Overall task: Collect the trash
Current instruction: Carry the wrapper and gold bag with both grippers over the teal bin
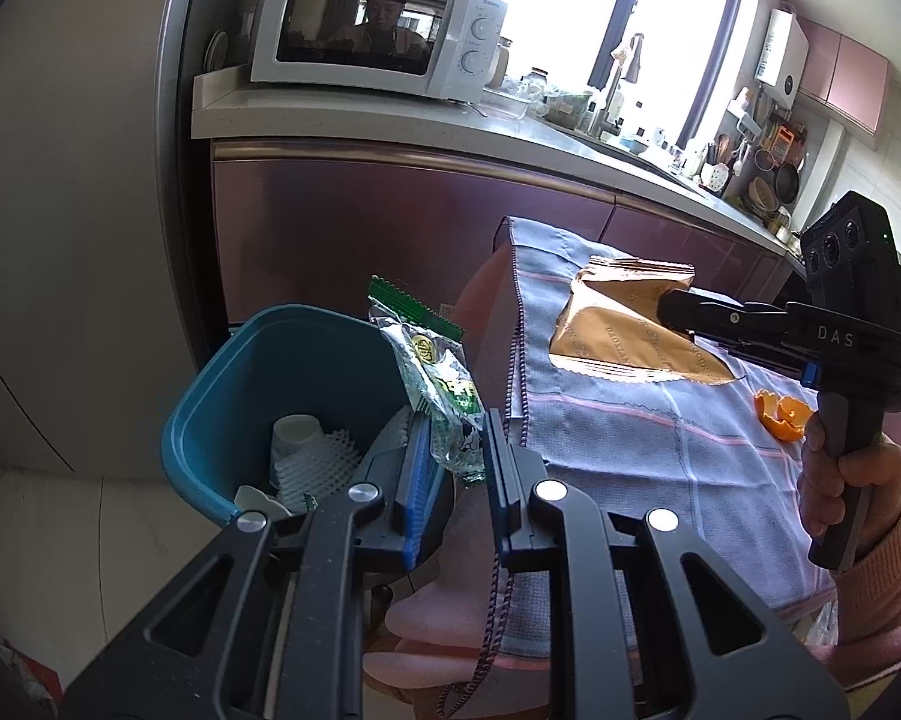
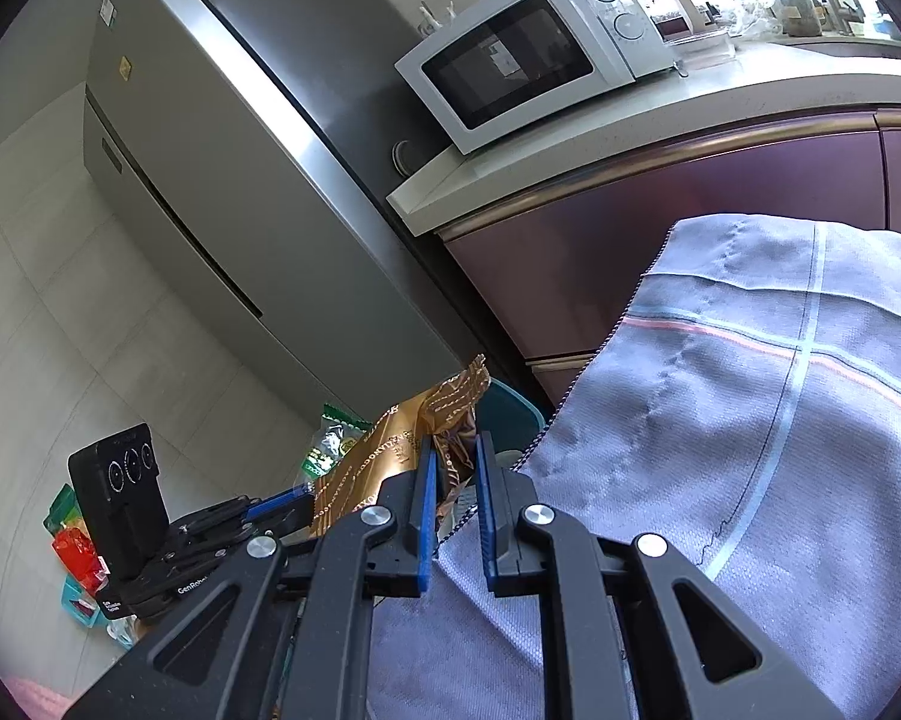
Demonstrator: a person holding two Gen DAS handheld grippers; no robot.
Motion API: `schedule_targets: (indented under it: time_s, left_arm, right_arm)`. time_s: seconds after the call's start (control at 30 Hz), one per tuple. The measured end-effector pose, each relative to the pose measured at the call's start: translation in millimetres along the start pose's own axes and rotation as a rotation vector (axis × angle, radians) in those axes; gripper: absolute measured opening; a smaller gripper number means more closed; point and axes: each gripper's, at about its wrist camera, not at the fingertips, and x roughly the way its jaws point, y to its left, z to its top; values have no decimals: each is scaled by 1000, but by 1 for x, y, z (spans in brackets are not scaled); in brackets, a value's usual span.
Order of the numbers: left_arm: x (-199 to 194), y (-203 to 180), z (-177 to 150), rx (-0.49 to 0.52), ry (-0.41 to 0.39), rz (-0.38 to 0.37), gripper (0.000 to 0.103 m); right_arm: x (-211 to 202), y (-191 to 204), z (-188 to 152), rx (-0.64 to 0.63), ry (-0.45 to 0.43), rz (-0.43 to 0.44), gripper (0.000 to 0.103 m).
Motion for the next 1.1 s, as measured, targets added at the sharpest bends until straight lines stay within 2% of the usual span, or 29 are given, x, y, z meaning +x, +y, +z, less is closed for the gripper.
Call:
schedule_targets:
  time_s: [1.1]
  left_arm:
    - [26,30,-9,-70,38,72,18]
  right_arm:
    - [58,13,6,-48,112,-16,11]
